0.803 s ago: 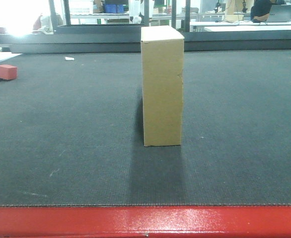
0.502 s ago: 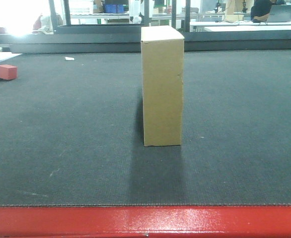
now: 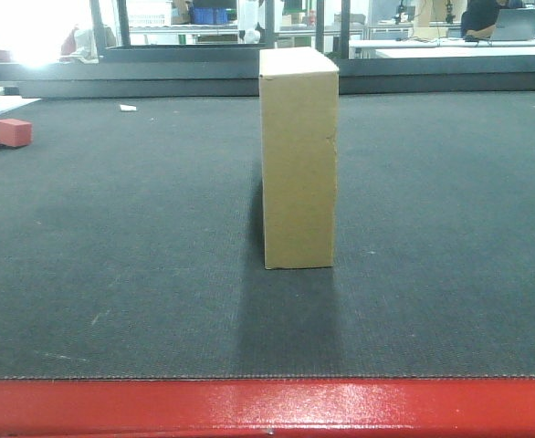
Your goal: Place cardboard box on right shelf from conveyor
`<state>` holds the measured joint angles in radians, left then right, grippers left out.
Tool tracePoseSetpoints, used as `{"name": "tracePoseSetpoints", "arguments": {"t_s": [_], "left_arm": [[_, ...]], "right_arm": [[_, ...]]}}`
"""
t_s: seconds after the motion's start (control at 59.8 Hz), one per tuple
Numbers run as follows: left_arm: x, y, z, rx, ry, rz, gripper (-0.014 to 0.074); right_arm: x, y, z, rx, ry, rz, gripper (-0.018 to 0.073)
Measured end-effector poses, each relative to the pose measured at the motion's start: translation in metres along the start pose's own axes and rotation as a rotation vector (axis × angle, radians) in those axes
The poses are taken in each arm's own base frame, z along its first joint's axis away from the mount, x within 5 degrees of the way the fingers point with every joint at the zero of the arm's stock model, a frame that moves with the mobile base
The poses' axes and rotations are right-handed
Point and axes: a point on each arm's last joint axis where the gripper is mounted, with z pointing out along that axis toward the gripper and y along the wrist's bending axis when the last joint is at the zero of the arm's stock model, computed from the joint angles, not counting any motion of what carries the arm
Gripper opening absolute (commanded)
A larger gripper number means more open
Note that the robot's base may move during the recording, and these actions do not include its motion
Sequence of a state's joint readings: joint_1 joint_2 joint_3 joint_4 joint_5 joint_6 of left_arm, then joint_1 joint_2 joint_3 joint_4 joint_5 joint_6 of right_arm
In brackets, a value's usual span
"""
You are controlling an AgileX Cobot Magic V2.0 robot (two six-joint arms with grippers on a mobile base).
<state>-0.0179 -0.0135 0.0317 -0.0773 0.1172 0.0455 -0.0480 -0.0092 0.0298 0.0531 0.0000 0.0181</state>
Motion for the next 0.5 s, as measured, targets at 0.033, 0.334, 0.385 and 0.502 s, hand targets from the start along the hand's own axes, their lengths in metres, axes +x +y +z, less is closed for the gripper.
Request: {"name": "tracePoseSetpoints", "arguments": {"t_s": [0.033,0.334,0.385,0.502], "left_arm": [[0.000,0.000,0.000,0.000,0.000,0.000,-0.0116],[0.000,0.000,0.000,0.000,0.000,0.000,-0.0116],[0.000,0.000,0.000,0.000,0.000,0.000,-0.0116],[0.000,0.000,0.000,0.000,0.000,0.000,-0.0116]], "right_arm": [[-0.001,0.000,0.000,0.000,-0.011,0.000,0.0056],[-0.074,0.005,-0.007,-0.016,-0.166,0.042,0.0092],[-0.086,0.006,-0.004,-0.017,-0.160,0.049,0.0145],[-0.107,0.010,0.016,-0.038,-0.095,0.057,0.0353]]}}
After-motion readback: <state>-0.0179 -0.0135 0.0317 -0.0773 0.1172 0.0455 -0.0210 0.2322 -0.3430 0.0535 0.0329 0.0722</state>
